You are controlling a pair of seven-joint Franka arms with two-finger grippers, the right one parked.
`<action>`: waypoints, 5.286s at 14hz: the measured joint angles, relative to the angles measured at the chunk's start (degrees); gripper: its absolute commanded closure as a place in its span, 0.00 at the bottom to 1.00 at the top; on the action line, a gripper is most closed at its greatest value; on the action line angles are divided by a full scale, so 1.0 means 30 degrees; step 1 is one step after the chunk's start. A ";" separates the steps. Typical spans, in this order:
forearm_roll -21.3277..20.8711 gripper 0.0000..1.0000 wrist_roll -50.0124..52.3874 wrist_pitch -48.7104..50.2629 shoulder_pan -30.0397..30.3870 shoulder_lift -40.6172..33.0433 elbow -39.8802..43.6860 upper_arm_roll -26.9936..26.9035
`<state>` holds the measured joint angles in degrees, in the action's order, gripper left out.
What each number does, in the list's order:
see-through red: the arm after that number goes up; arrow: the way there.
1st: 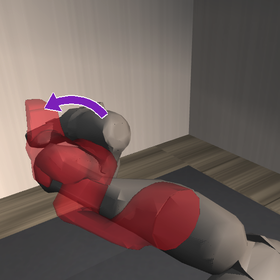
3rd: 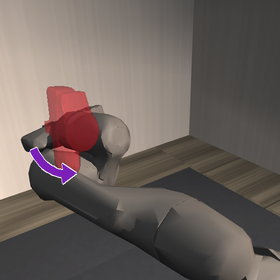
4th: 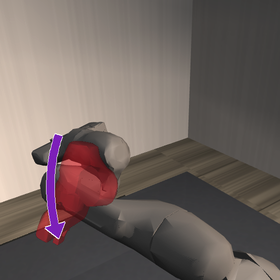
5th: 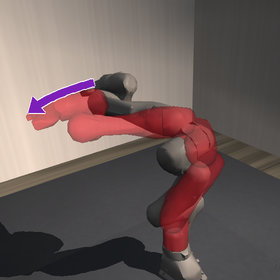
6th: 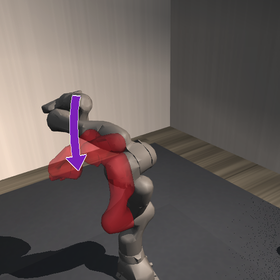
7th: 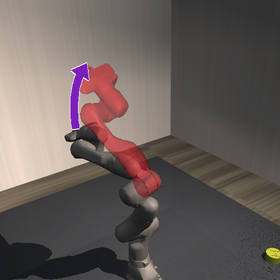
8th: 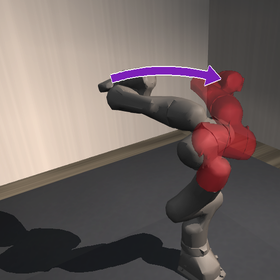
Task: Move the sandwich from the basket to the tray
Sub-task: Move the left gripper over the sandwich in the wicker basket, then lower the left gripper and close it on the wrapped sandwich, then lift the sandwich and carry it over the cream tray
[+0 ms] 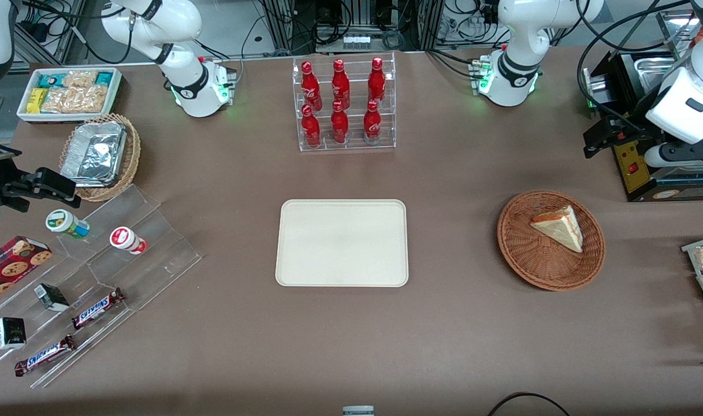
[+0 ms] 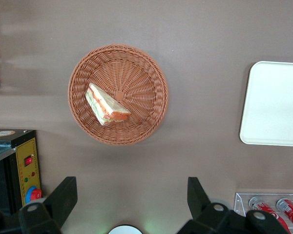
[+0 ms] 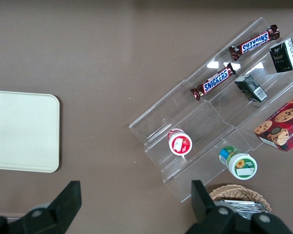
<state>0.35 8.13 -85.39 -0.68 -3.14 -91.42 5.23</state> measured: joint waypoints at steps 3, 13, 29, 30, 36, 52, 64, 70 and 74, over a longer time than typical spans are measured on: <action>0.0002 0.00 0.0000 -0.0001 -0.0004 0.0002 0.0000 0.0001; -0.0023 0.00 0.2514 -0.4123 0.0118 0.1789 -0.2616 -0.1223; 0.0027 0.00 0.9349 -1.5059 0.0187 0.5337 -1.0649 -0.4210; 0.0051 0.00 0.9686 -1.5258 0.0188 0.5648 -1.0649 -0.4238; 0.1115 0.01 1.0380 -1.6114 0.0167 0.6556 -1.0705 -0.4205; 0.1164 0.73 1.0980 -1.6992 -0.0107 0.7321 -1.1203 -0.4072; 0.1150 0.77 1.1210 -1.0995 -0.8425 0.5366 -0.6583 -0.3682; 0.1179 0.80 1.1246 -1.1651 -1.2704 0.7308 -0.4951 -0.3596; 0.1178 0.80 1.1097 -1.4936 -1.4796 1.0666 -0.3632 -0.3268</action>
<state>3.89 41.42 -130.20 -45.07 28.86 -102.31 -4.58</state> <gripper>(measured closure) 0.797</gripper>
